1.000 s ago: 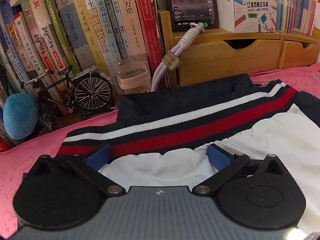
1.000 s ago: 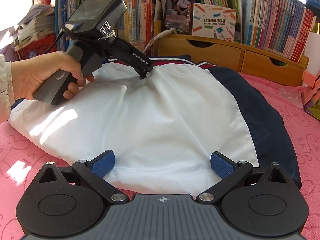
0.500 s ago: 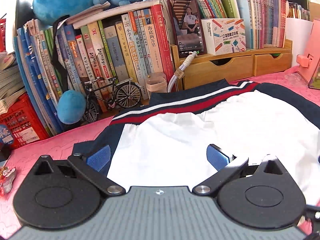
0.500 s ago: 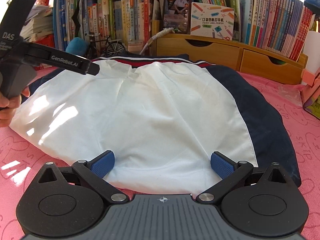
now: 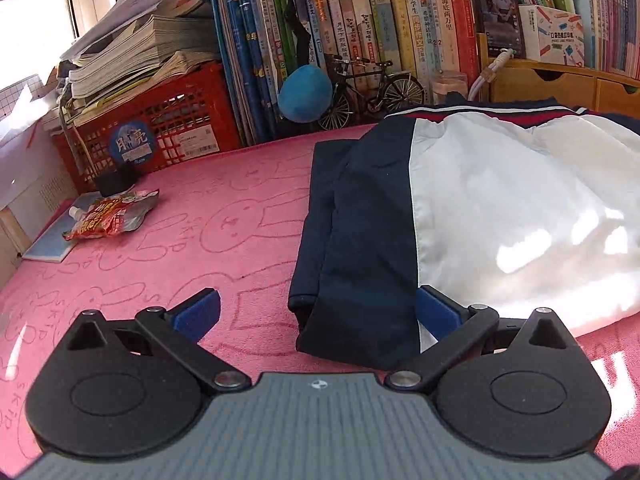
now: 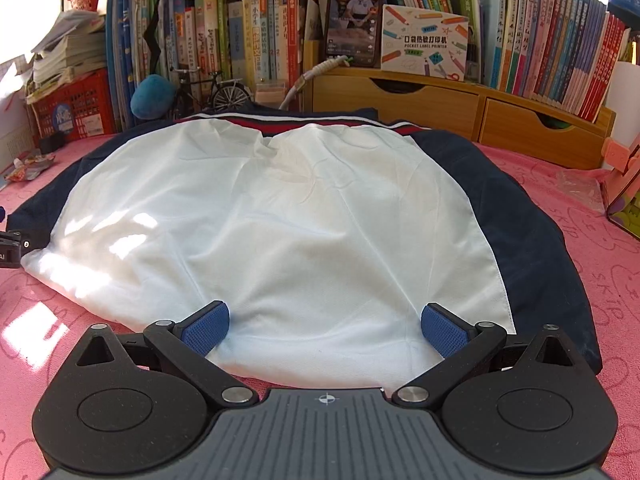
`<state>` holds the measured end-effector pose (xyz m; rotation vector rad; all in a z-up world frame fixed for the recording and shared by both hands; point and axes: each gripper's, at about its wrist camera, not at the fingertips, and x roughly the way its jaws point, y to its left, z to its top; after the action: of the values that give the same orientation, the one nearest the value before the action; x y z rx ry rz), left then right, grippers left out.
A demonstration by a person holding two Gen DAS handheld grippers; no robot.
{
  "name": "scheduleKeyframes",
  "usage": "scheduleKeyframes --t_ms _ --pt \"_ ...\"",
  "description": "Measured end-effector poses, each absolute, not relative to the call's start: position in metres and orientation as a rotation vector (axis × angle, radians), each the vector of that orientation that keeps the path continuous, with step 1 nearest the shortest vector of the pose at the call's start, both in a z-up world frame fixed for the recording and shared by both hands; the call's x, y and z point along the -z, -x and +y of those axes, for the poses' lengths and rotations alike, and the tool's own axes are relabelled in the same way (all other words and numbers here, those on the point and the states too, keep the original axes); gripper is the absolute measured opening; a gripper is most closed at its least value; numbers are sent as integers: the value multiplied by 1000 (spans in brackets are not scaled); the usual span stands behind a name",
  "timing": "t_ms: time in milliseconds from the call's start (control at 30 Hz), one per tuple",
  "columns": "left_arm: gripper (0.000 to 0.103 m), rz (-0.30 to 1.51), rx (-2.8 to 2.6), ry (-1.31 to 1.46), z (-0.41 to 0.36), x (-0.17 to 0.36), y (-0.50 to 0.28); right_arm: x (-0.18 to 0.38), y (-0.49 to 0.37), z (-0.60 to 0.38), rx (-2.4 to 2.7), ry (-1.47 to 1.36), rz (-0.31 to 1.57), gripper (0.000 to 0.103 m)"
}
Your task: Fold clothes
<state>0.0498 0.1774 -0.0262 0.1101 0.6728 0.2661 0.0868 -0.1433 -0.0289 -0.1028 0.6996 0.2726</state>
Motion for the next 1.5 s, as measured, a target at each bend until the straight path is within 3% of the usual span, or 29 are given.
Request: scheduleKeyframes --t_ms 367,600,900,1200,1400,1500 --pt "103 575 -94 -137 115 9 -38 10 -68 -120 -335 22 612 103" --pt "103 638 -135 -240 95 34 -62 18 -83 -91 -342 115 662 103" --pt "103 615 -182 -327 103 34 -52 21 -86 -137 -405 -2 687 103" --pt "103 644 -237 -254 141 30 -46 28 -92 -222 31 147 661 103" --pt "103 655 -283 -208 166 28 -35 37 -86 -294 120 -77 703 103" --pt "103 627 -386 -355 161 33 -23 37 -85 -286 136 -25 698 103"
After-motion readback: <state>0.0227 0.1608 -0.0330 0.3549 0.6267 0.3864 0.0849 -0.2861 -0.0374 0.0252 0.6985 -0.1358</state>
